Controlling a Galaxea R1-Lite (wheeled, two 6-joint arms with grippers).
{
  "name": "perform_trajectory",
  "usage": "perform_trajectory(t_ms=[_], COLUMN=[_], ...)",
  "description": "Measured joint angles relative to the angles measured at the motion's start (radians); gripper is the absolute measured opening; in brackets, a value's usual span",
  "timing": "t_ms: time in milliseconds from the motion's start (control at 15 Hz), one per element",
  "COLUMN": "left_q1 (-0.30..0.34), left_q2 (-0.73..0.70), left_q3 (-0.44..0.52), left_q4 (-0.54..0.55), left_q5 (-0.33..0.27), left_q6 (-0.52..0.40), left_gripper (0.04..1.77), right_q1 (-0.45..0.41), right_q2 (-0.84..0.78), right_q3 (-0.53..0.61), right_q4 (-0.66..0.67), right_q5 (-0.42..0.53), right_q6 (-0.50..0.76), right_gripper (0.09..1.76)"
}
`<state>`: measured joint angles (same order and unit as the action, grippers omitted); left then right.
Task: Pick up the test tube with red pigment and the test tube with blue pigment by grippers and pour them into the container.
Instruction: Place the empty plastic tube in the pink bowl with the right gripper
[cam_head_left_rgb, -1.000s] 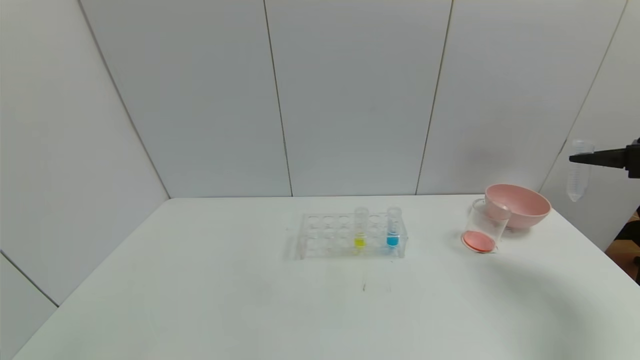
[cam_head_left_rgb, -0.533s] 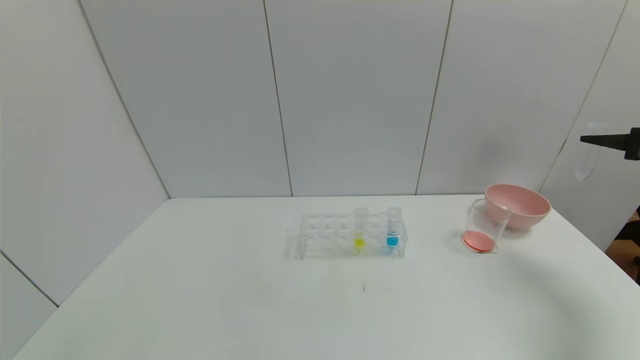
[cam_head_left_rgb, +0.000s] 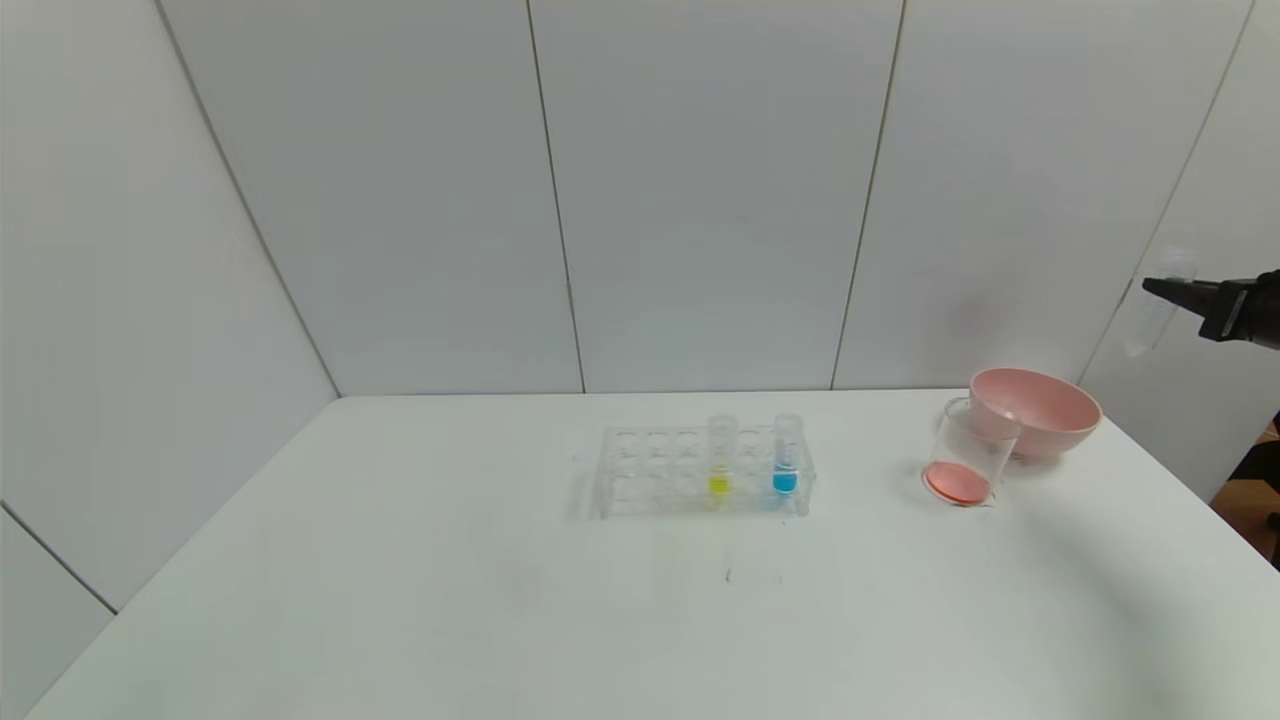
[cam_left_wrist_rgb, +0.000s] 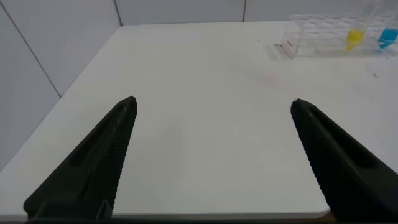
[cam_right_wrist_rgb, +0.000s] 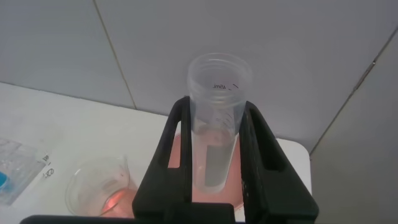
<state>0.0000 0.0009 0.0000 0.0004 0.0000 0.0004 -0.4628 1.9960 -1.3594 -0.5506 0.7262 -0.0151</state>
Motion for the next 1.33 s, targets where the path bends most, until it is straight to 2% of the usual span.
perform_trajectory(t_ms=[267, 533, 667, 1000, 1333], left_q1=[0.000, 0.000, 0.000, 0.000, 0.000], left_q2=[0.000, 0.000, 0.000, 0.000, 0.000], left_q3=[0.000, 0.000, 0.000, 0.000, 0.000], left_q4=[0.000, 0.000, 0.000, 0.000, 0.000], left_q5=[0.000, 0.000, 0.000, 0.000, 0.000], left_q6=[0.000, 0.000, 0.000, 0.000, 0.000], left_gripper=[1.76, 1.76, 1.76, 1.76, 1.76], right_q1=[0.013, 0.062, 0.091, 0.143, 0.151], right_q2=[0.008, 0.061, 0.109, 0.265, 0.357], right_q3=[0.062, 0.038, 0.003, -0.165, -0.231], right_q4=[-0.022, -0.093, -0.107, -0.129, -0.140], right_q5=[-0.006, -0.069, -0.115, -0.224, -0.242], right_q6=[0.008, 0.010, 0.014, 0.042, 0.043], right_gripper=[0.50, 0.50, 0.50, 0.50, 0.50])
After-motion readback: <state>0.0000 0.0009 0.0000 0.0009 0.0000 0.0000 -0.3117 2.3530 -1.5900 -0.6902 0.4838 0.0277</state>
